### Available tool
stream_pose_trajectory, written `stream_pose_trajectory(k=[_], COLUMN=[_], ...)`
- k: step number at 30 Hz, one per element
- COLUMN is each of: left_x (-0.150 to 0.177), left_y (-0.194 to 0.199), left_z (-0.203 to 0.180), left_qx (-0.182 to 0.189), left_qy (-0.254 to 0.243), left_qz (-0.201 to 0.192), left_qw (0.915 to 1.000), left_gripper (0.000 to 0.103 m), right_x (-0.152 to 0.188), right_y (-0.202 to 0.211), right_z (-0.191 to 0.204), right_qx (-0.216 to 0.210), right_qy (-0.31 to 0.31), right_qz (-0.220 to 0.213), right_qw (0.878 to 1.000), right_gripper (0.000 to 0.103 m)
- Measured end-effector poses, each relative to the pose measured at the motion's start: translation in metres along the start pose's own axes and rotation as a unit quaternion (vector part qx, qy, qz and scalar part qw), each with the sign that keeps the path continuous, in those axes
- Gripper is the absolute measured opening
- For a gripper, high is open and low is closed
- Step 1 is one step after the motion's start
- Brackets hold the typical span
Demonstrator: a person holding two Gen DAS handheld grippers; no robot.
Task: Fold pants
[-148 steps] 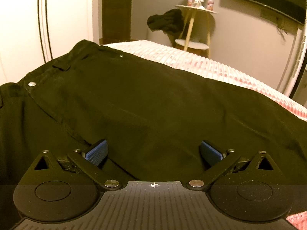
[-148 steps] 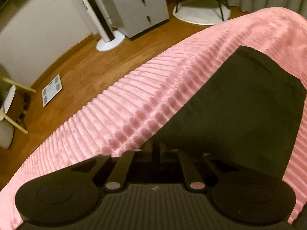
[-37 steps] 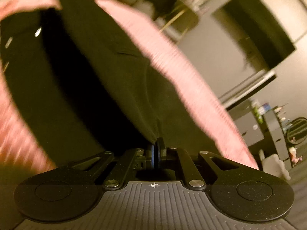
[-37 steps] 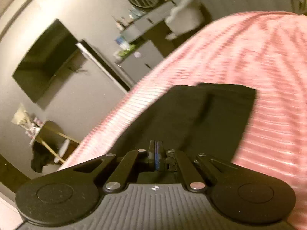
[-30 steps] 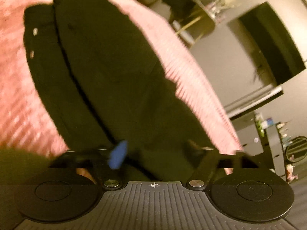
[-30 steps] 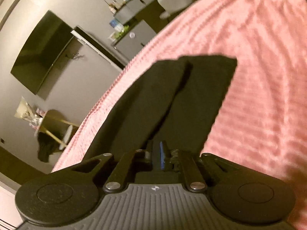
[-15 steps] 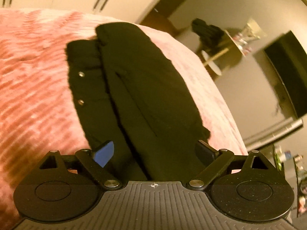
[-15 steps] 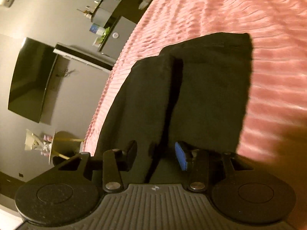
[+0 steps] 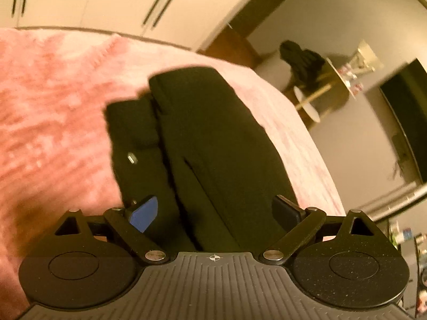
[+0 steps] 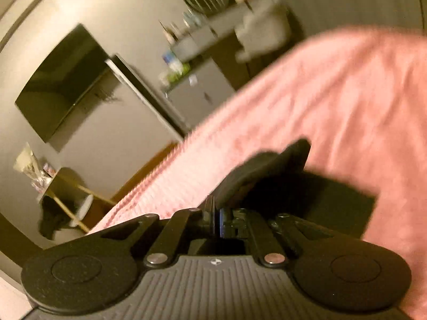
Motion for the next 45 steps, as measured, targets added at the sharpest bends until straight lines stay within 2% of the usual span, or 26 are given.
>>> stream_pose_trajectory(k=[2, 4, 6, 9, 12, 13, 15, 16, 19, 22, 23, 24, 26, 28, 30, 31, 33, 35, 36, 38, 41, 43, 44, 45], left_x=[-0.007, -0.011, -0.012, -0.015, -0.02, -0.022, -0.026, -0.028, -0.03, -0.033, -0.035, -0.037, -0.041, -0.046, -0.051, -0.052, -0.052, -0.046, -0.043, -0.035, -0.02, -0.016, -0.016, -0.018], left_y=[-0.01, -0.024, -0.037, -0.05, -0.062, -0.064, -0.069, -0.072, -0.085, -0.091, -0.091, -0.089, -0.085, -0.073, -0.051, -0.04, -0.019, -0.004, 0.0, -0.006, -0.027, -0.023, -0.019, -0.014], left_z=[0.011, 0.024, 0.033, 0.04, 0.045, 0.044, 0.037, 0.033, 0.03, 0.031, 0.031, 0.03, 0.028, 0.027, 0.022, 0.021, 0.023, 0.03, 0.039, 0.054, 0.071, 0.073, 0.071, 0.066], left_qx=[-0.001, -0.007, 0.003, 0.029, 0.035, 0.045, 0.051, 0.061, 0.055, 0.055, 0.057, 0.051, 0.05, 0.062, 0.096, 0.112, 0.134, 0.14, 0.138, 0.109, 0.03, 0.007, -0.003, -0.011], left_qy=[-0.007, -0.007, -0.004, 0.001, 0.011, 0.013, 0.007, -0.004, -0.016, 0.011, 0.022, 0.028, 0.036, 0.039, 0.032, 0.027, 0.023, 0.02, 0.018, 0.014, -0.004, -0.004, -0.005, -0.011], left_qz=[0.008, 0.015, 0.029, 0.031, 0.027, 0.023, 0.022, 0.022, 0.031, 0.03, 0.027, 0.026, 0.026, 0.017, -0.002, -0.009, -0.021, -0.026, -0.026, -0.01, 0.039, 0.021, 0.013, 0.002], left_qw=[0.9999, 0.9998, 0.9996, 0.9991, 0.999, 0.9986, 0.9985, 0.9979, 0.9979, 0.998, 0.9978, 0.9979, 0.9978, 0.9972, 0.9949, 0.9933, 0.9905, 0.9896, 0.9899, 0.9939, 0.9988, 0.9997, 0.9999, 0.9999], left_gripper=[0.097, 0.097, 0.096, 0.096, 0.095, 0.092, 0.073, 0.072, 0.076, 0.075, 0.063, 0.04, 0.028, 0.019, 0.01, 0.009, 0.009, 0.009, 0.009, 0.01, 0.02, 0.033, 0.047, 0.053], right_x=[0.008, 0.021, 0.034, 0.046, 0.05, 0.05, 0.05, 0.05, 0.052, 0.053, 0.052, 0.051, 0.046, 0.035, 0.022, 0.016, 0.009, 0.009, 0.012, 0.022, 0.043, 0.047, 0.046, 0.045], right_y=[-0.001, -0.019, -0.032, -0.028, -0.029, -0.027, -0.027, -0.025, -0.024, -0.03, -0.033, -0.035, -0.037, -0.031, -0.016, -0.008, 0.008, 0.019, 0.021, 0.014, -0.004, -0.001, 0.003, 0.005], right_z=[-0.005, -0.025, -0.045, -0.064, -0.076, -0.078, -0.081, -0.084, -0.089, -0.091, -0.091, -0.089, -0.083, -0.07, -0.053, -0.046, -0.038, -0.038, -0.041, -0.051, -0.062, -0.068, -0.07, -0.072], right_qx=[0.02, 0.04, 0.053, 0.043, 0.029, 0.025, 0.015, 0.01, -0.003, -0.007, -0.008, -0.004, 0.014, 0.018, -0.007, -0.016, -0.025, -0.016, -0.008, 0.023, 0.08, 0.087, 0.082, 0.078], right_qy=[0.03, 0.016, -0.012, -0.061, -0.109, -0.119, -0.142, -0.153, -0.19, -0.211, -0.214, -0.213, -0.203, -0.179, -0.147, -0.133, -0.1, -0.068, -0.051, -0.018, 0.024, 0.02, 0.008, -0.001], right_qz=[0.002, 0.041, 0.079, 0.084, 0.093, 0.093, 0.097, 0.1, 0.098, 0.1, 0.103, 0.106, 0.113, 0.1, 0.073, 0.061, 0.033, 0.016, 0.014, 0.031, 0.08, 0.083, 0.079, 0.078], right_qw=[0.999, 0.998, 0.995, 0.994, 0.989, 0.988, 0.985, 0.983, 0.977, 0.972, 0.971, 0.971, 0.973, 0.979, 0.986, 0.989, 0.994, 0.997, 0.999, 0.999, 0.993, 0.993, 0.993, 0.994], right_gripper=[0.003, 0.003, 0.004, 0.009, 0.01, 0.011, 0.013, 0.016, 0.021, 0.021, 0.021, 0.016, 0.003, 0.003, 0.003, 0.003, 0.003, 0.003, 0.003, 0.003, 0.008, 0.01, 0.012, 0.015])
Point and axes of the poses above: each gripper's, at about its wrist camera, not at the fingertips, and y roughly against the way its jaws point, z to its left, x to its underside, the point moved 4 cm from there along -y, roughly the way its jaws point, and after that the axes turned 7 degrees about -y, right-handed, at the moved point
